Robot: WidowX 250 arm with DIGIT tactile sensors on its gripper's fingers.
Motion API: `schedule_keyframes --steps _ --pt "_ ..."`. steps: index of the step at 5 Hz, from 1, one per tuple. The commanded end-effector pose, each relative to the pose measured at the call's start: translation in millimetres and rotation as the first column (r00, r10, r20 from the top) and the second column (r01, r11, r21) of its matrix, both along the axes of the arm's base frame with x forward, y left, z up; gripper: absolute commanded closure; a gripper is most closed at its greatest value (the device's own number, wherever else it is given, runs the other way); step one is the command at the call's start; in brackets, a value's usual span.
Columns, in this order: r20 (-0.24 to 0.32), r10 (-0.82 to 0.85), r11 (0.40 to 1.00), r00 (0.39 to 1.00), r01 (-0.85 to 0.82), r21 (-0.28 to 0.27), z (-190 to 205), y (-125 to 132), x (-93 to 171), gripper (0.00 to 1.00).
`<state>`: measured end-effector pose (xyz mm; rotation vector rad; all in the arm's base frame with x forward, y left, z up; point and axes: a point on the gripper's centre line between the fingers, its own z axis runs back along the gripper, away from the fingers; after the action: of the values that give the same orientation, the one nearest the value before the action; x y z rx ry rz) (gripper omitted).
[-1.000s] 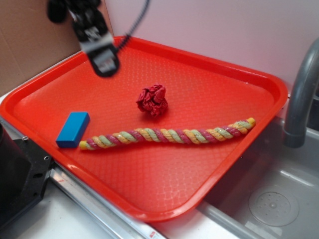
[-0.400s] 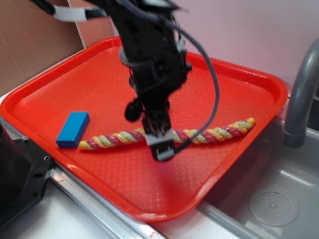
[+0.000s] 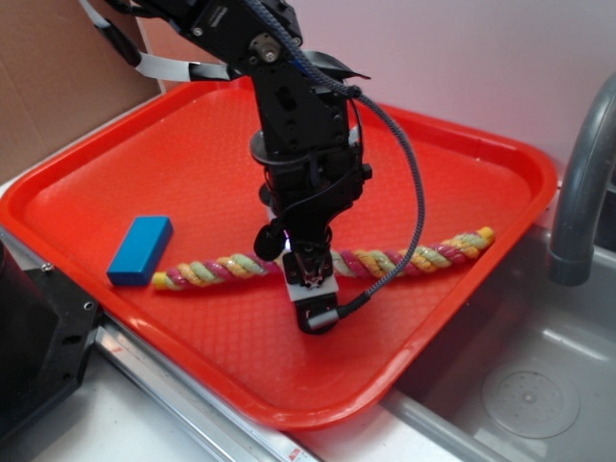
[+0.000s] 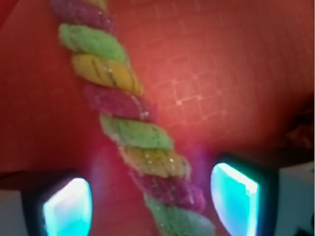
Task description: Grab the multicolored rope.
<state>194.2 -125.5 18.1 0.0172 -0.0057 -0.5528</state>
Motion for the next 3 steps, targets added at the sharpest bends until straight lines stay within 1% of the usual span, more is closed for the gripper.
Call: schedule_keyframes --steps 1,2,3 --pt "0.039 0.0 1.0 0.999 -0.001 0.02 -8.7 -1.3 -8.2 1.0" --pt "0.033 0.014 0.999 0.999 -0.015 0.045 -8.6 -1.6 -11.6 1.0" --pt "0.078 0.127 0.973 0.989 -0.14 0.181 32.6 15.1 -5.8 1.0"
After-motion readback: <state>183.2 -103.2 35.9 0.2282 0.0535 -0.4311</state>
